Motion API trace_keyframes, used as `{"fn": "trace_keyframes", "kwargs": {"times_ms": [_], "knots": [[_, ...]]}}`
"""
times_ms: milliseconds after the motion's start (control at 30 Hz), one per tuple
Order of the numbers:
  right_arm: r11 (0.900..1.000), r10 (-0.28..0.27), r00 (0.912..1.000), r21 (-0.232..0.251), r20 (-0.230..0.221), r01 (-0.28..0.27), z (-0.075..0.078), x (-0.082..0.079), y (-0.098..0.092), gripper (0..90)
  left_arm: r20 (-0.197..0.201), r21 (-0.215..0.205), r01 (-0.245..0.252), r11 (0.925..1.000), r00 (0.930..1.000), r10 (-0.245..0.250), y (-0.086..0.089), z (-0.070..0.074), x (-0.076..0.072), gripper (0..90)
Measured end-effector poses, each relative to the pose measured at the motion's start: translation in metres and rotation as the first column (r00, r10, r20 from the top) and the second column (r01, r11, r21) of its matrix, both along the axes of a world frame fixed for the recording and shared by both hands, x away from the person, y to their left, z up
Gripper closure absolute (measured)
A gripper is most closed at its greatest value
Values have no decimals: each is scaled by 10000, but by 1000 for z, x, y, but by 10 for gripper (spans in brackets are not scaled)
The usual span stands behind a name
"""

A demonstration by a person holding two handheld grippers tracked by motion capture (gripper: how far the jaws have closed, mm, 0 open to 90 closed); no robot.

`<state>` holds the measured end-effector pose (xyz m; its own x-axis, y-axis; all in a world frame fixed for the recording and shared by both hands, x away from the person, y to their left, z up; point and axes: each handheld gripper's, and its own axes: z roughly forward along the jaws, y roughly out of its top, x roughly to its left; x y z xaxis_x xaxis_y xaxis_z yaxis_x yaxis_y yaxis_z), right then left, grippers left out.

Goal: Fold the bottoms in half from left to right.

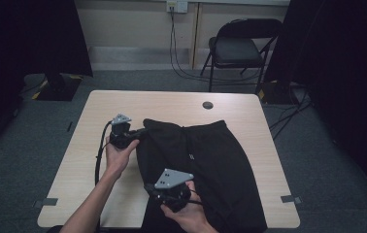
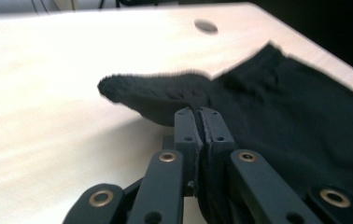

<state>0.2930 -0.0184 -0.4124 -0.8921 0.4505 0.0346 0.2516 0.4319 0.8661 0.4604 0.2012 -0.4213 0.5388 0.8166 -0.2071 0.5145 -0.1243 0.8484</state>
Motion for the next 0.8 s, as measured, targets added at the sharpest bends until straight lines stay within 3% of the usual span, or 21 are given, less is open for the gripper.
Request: {"fn": "trace_keyframes", "kwargs": {"times_ms": [33,67,100,133,167,200,267,400,500,533,633,800], "knots": [[9995,26,10000,301,64,-28,13,6,5,900,80,-57,-70,10000,9999,70,2,4,1,868],[9991,64,9999,424,161,-71,19,8,8,900,251,-430,-278,9987,9993,289,11,17,3,868],[9991,64,9999,424,161,-71,19,8,8,900,251,-430,-278,9987,9993,289,11,17,3,868],[9981,138,9992,601,380,-161,33,12,14,900,339,-718,-343,9968,9987,369,15,24,4,869],[9981,138,9992,601,380,-161,33,12,14,900,499,-737,-445,9963,9976,482,19,31,5,869],[9963,198,9982,821,575,-245,47,16,19,900,694,-800,-558,9952,9957,614,26,45,6,869],[9958,215,9977,875,646,-271,53,18,21,900,829,-778,-623,9950,9942,687,29,54,7,868],[9887,222,9913,1441,1294,-409,91,23,31,900,1491,-937,-751,9928,9848,886,43,91,7,868],[9782,96,9861,2029,1659,-437,113,24,33,900,1870,-611,-827,9947,9780,928,47,108,4,868],[9757,71,9860,2148,1668,-434,115,24,31,900,1916,-482,-852,9952,9771,929,46,107,3,868],[9767,45,9880,2113,1544,-375,105,22,23,900,1659,15,-635,9980,9842,624,36,92,2,866],[9826,-307,9957,1852,878,139,64,14,-13,900,933,-84,173,9998,9955,-165,2,47,4,865]]}}
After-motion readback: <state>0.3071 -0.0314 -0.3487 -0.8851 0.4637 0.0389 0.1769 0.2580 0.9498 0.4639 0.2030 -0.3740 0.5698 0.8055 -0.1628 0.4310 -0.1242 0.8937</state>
